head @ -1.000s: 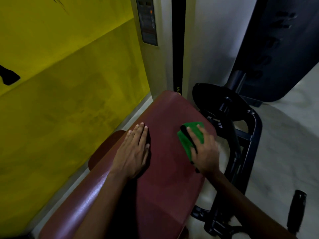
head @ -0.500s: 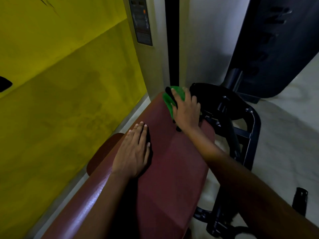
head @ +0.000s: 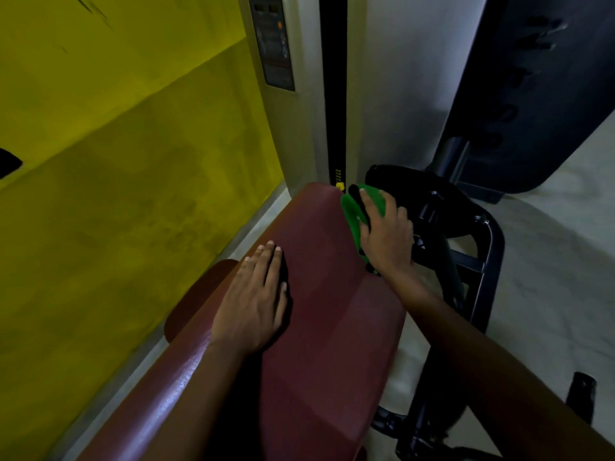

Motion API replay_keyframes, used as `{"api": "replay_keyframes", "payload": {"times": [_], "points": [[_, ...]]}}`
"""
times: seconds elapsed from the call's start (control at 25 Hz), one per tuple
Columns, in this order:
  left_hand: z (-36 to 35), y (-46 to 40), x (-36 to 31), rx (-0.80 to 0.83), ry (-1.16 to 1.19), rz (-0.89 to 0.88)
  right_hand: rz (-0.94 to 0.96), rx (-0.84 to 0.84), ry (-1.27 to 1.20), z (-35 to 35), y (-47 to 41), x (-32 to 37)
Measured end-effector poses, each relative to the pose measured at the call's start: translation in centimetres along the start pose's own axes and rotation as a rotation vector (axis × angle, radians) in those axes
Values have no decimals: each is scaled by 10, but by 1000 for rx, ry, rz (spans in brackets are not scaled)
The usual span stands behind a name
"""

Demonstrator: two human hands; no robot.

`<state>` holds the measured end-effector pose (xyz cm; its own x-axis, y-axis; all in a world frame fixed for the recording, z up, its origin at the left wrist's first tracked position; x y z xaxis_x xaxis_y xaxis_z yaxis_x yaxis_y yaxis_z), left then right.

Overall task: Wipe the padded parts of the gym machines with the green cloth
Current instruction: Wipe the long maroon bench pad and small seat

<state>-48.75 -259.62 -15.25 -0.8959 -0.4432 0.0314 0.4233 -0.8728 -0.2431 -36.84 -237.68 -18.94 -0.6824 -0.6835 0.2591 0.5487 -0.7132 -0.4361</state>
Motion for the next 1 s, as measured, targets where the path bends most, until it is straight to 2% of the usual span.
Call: {"api": "replay_keyframes", "payload": {"times": [0.16, 0.28, 0.36, 0.52, 0.6, 0.68, 0.8, 1.0], "points": [[0, -1, 0, 4, 2, -5, 4, -134, 22, 2, 78, 18], [-1, -1, 1, 9, 0, -7, 90, -128, 6, 2, 124, 18], [0, -1, 0, 22, -2, -4, 74, -104, 11, 1, 107, 2], [3, 0, -1, 49, 21, 15, -170, -15, -20, 0, 58, -33], [6, 1, -2, 69, 37, 21, -201, 35, -35, 2, 59, -34], [9, 1, 0, 94, 60, 22, -162, 40, -68, 7, 72, -25], [15, -1, 5, 135, 177, 9, -95, -39, -184, 22, 77, -10], [23, 4, 36, 176, 328, -69, 184, -66, -214, 50, 60, 55]]}}
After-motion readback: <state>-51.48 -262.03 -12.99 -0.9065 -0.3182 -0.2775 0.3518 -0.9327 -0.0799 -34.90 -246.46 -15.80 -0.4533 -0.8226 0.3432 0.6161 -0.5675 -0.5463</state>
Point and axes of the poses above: each hand's wrist, its own y-axis away from the middle knuckle, its own z-axis out of the back of the hand, x = y × z, the point moved 2 cm from there along -y, towards the middle knuckle, and after that the axes turned 8 degrees about z, right-handed, at the moved point
